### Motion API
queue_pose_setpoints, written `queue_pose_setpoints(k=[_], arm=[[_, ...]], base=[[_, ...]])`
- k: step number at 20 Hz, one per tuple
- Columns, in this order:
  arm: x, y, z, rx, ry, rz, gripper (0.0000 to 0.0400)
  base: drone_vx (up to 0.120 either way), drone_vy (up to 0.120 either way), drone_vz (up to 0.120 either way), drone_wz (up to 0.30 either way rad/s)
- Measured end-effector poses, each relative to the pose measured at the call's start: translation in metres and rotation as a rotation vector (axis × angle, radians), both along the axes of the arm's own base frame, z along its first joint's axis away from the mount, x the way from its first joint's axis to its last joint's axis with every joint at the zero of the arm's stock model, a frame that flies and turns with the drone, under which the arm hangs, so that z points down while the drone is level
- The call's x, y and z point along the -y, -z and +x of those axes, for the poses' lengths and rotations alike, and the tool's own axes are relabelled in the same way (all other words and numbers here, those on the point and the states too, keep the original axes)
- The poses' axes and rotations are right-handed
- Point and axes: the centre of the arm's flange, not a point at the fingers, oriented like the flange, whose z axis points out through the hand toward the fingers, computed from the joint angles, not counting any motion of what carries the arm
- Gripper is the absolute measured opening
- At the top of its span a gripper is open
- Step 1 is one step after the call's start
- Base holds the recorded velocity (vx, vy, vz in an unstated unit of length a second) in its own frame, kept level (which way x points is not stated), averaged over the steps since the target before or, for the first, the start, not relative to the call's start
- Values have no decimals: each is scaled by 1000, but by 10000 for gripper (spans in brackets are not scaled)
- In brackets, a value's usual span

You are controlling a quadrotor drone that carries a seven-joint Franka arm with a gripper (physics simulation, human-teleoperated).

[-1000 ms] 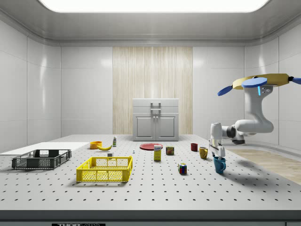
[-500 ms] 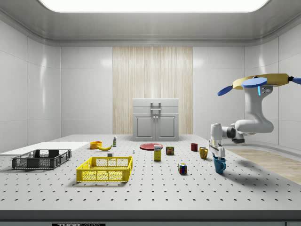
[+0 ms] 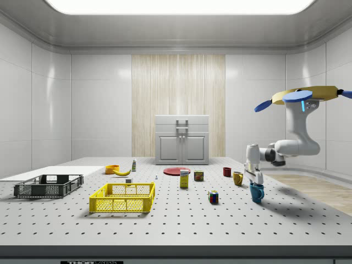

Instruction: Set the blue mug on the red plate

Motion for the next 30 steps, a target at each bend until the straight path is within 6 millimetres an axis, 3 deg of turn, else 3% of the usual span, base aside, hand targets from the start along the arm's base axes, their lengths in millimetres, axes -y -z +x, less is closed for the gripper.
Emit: queue_pose_setpoints(k=[4, 11, 30], arm=[[0, 9, 0, 0, 0, 0, 105], [0, 22, 0, 0, 0, 0, 101], [0, 26, 0, 0, 0, 0, 100]], base=[[20, -10, 60, 0], [120, -120, 120, 0], [120, -120, 105, 0]])
